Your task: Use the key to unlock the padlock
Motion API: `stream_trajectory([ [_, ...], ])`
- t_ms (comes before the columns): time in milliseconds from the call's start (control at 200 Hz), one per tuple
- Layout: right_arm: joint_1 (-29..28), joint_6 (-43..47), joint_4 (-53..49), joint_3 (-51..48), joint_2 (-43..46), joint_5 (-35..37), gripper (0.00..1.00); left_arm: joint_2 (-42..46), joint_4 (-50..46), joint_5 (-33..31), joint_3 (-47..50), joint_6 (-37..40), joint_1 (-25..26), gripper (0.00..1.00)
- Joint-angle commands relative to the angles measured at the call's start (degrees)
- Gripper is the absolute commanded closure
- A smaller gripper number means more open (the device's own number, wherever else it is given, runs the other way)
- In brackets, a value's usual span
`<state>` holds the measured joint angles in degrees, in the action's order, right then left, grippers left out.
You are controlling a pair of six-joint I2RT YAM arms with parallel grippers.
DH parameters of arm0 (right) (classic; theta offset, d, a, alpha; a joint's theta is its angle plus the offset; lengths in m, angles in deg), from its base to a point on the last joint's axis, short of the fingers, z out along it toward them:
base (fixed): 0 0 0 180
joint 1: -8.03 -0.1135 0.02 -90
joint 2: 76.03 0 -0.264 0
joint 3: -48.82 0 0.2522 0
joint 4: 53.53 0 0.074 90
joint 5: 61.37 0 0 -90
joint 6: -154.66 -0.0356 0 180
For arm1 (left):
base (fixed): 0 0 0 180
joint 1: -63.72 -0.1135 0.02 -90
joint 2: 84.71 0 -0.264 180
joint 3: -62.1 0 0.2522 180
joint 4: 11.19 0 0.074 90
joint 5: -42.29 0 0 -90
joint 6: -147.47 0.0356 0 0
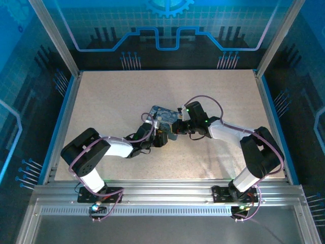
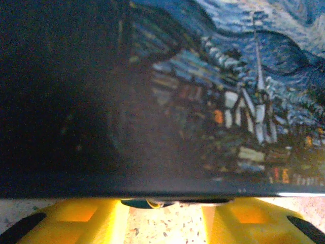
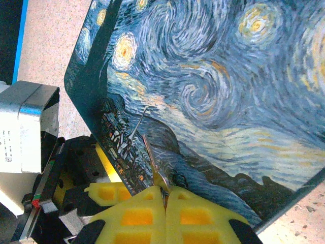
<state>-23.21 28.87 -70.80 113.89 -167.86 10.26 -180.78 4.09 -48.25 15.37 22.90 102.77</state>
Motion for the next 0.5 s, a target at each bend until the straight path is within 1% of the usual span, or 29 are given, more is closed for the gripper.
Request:
stream_trajectory([
  [0,-1.0,0.5,-6.2,-2.4,-0.2,1.5,0.99,-0.7,1.2,-1.8,-1.4,-1.6,0.7,0.58],
  [335,-1.1,0.5,-6.3,-2.6,0.3,1.4,0.99,-1.1,-0.6,-4.5,-2.2,-6.9,0.6,0.62],
  [495,-1.1,0.5,-6.3,-2.8,0.4,1.4,0.99,-1.6,-1.3,-4.5,-3.0,-8.6,0.7,0.64],
])
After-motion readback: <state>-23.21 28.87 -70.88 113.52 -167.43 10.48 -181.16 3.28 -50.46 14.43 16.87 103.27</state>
